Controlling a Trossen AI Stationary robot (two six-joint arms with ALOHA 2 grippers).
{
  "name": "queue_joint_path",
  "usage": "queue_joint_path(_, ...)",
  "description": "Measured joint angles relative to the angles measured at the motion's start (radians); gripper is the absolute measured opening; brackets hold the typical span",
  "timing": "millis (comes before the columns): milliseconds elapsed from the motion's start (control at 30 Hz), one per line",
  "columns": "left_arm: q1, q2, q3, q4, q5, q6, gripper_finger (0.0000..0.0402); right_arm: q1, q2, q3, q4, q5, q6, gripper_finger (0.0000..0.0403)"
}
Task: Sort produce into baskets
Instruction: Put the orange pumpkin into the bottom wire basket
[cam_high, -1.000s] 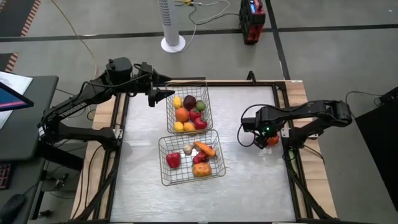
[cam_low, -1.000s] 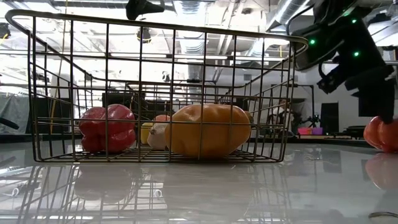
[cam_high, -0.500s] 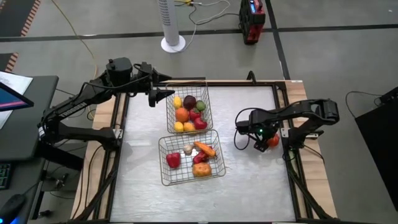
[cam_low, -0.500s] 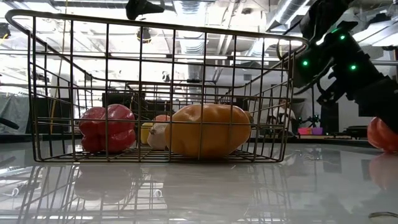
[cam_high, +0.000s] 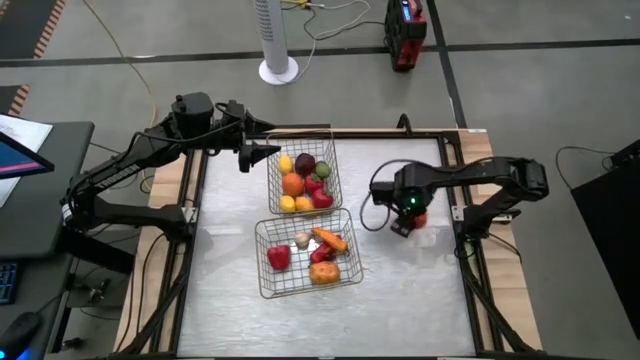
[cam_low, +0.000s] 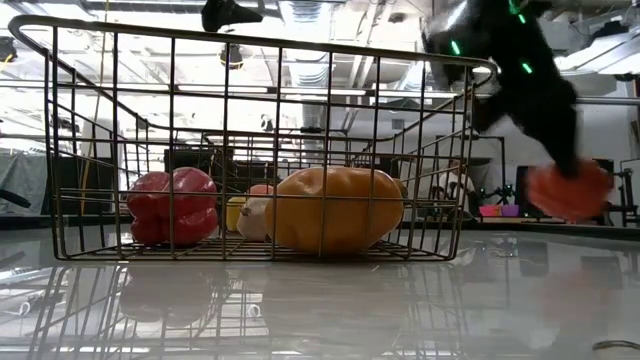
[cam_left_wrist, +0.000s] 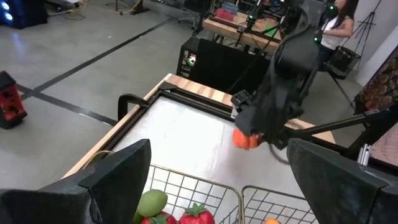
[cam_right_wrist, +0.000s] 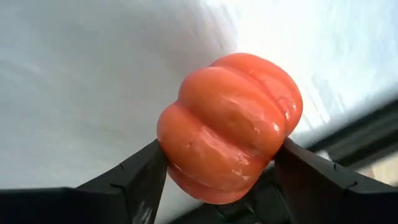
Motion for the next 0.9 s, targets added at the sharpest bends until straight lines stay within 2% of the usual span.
queue_joint_path(300,0.000,0.000,0.000,-0.005,-0.007,-0.059,0.0363,-0.028,-0.016,0.299,0.279,0.039,-0.034,0.0305)
queue_joint_path(500,0.000,-0.015,0.000,-0.024,-0.008,-0.130,0.0363,-0.039,-0.015,0.348,0.584,0.040,-0.128,0.0305)
queue_joint_path(667,0.000,-0.042,0.000,-0.087,-0.043,-0.142,0.0363,-0.046,-0.013,0.347,0.679,0.042,-0.130,0.0306)
queue_joint_path(767,-0.001,-0.052,0.000,-0.104,-0.067,-0.149,0.0363,-0.044,-0.010,0.347,0.731,-0.019,-0.175,0.0306)
queue_joint_path(900,-0.037,-0.056,0.000,-0.104,-0.071,-0.149,0.0363,-0.009,-0.010,0.347,0.790,-0.159,-0.245,0.0306)
